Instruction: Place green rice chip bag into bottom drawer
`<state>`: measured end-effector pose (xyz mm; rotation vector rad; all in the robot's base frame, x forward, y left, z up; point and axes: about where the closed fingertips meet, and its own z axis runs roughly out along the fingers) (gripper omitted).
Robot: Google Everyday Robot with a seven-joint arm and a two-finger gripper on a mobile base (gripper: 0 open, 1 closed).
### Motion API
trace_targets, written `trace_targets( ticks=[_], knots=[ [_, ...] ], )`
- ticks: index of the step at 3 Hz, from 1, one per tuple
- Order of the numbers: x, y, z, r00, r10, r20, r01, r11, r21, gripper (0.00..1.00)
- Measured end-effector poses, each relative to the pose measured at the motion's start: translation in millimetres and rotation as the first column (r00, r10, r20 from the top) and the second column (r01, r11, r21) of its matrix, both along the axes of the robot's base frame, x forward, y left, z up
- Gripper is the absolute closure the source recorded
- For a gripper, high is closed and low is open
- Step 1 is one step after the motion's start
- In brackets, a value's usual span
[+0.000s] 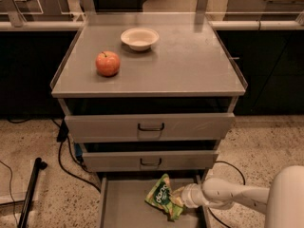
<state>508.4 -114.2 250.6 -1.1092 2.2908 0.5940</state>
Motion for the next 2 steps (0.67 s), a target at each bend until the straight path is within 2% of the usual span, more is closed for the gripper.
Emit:
trace_targets(
  ticks=[2],
  knots=[
    [20.0,17.6,-47.6,0.9984,-0.056,-0.009,0.057,0.995,0.083,1.0]
  ],
)
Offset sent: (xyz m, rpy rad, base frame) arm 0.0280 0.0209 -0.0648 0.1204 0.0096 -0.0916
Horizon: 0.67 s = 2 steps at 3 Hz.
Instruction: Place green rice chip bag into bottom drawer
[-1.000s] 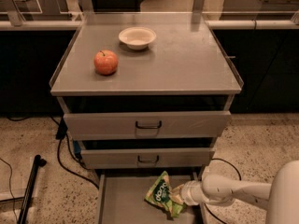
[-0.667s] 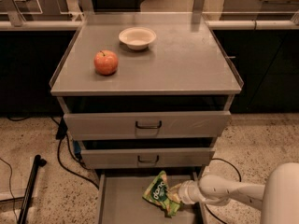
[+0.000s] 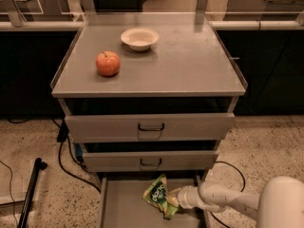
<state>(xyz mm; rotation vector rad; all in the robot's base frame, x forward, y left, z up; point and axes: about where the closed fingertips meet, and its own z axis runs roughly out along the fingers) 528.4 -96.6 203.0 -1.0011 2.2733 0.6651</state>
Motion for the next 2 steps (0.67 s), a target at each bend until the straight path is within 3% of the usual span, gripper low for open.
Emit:
trace_targets(
  ticks=[2],
  knots=[
    [-2.1,13.4,-45.8,0.9997,0.005,-0.023,-0.005,1.0,0.007,1.0]
  ],
)
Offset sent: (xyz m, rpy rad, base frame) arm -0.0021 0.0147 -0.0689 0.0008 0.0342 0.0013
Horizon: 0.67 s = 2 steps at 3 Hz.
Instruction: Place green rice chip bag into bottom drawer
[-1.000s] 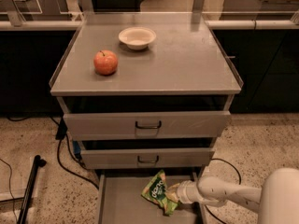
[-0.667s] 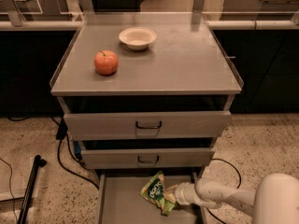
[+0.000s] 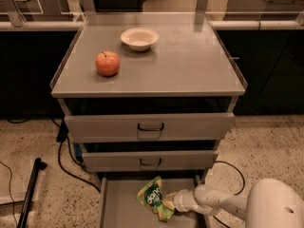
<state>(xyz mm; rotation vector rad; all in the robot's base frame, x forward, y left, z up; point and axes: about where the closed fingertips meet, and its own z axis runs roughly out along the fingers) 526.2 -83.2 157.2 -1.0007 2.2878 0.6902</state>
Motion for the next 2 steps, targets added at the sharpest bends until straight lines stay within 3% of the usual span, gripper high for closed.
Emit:
trace_targets(
  ticks=[2],
  knots=[
    [-0.1,0.3,-0.9,1.0,-0.001,-0.001,0.001,1.0,0.001,0.51]
  ],
)
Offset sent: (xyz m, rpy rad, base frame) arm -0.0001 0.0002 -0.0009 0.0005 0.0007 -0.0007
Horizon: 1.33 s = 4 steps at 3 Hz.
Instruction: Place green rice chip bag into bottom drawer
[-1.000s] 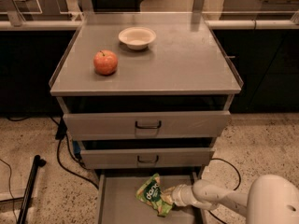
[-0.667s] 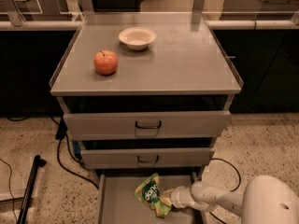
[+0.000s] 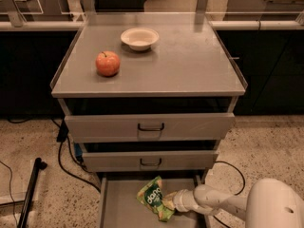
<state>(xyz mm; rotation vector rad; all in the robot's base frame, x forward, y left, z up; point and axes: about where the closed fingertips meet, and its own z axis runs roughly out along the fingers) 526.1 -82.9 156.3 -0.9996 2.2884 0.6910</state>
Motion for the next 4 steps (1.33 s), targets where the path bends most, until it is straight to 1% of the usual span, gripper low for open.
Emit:
trace_targets(
  ticks=[2,3,4],
  knots=[
    [0.0,0.1,0.0,1.0,0.0,0.0,0.0,1.0,0.0,0.04],
    [-0.1,0.1,-0.1,1.0,0.0,0.0,0.0,1.0,0.0,0.0],
    [-0.1,0.2,-0.1,1.0,0.0,0.0,0.0,1.0,0.0,0.0]
  ],
)
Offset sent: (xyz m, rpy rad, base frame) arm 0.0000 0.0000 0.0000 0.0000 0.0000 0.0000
